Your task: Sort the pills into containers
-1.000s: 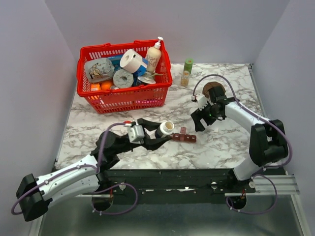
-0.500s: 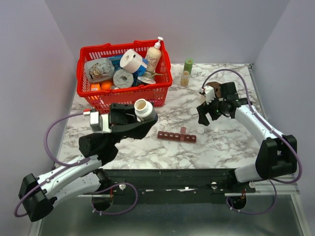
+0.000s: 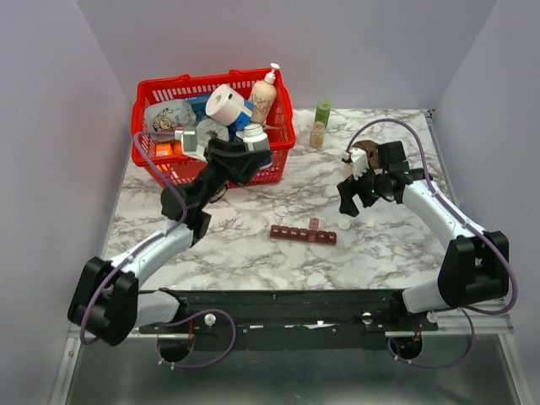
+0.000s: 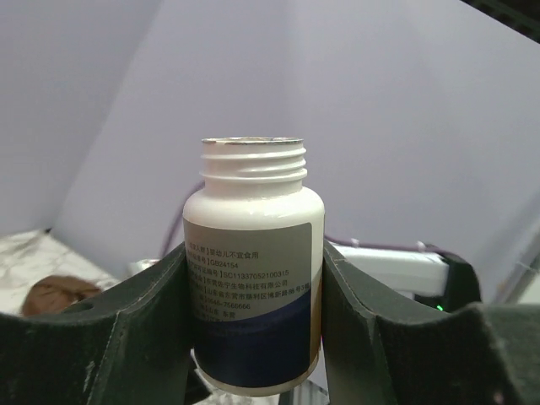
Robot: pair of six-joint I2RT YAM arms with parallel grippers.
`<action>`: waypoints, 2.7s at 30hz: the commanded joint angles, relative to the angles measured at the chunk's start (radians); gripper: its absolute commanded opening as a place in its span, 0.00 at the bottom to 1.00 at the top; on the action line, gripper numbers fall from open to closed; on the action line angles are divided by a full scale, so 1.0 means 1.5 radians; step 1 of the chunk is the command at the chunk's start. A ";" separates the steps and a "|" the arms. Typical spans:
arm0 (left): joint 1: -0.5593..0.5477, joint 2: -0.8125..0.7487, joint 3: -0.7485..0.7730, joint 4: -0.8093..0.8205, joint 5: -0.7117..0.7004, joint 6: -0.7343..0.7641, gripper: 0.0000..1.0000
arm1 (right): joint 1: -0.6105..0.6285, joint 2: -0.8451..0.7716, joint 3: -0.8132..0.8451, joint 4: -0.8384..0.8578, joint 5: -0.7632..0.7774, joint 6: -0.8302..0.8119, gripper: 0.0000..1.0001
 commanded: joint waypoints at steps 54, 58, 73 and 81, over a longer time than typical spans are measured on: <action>-0.156 0.156 0.149 -1.018 0.056 1.005 0.00 | -0.041 -0.057 -0.007 -0.005 -0.091 0.002 1.00; -0.176 0.198 0.154 -0.977 0.051 1.007 0.00 | -0.045 -0.051 -0.006 -0.008 -0.090 0.003 1.00; -0.221 0.354 0.315 -1.124 0.011 1.024 0.00 | -0.118 -0.036 0.003 -0.020 -0.082 0.027 1.00; -0.246 0.393 0.364 -1.188 -0.018 1.015 0.00 | -0.145 -0.038 0.004 -0.027 -0.094 0.022 1.00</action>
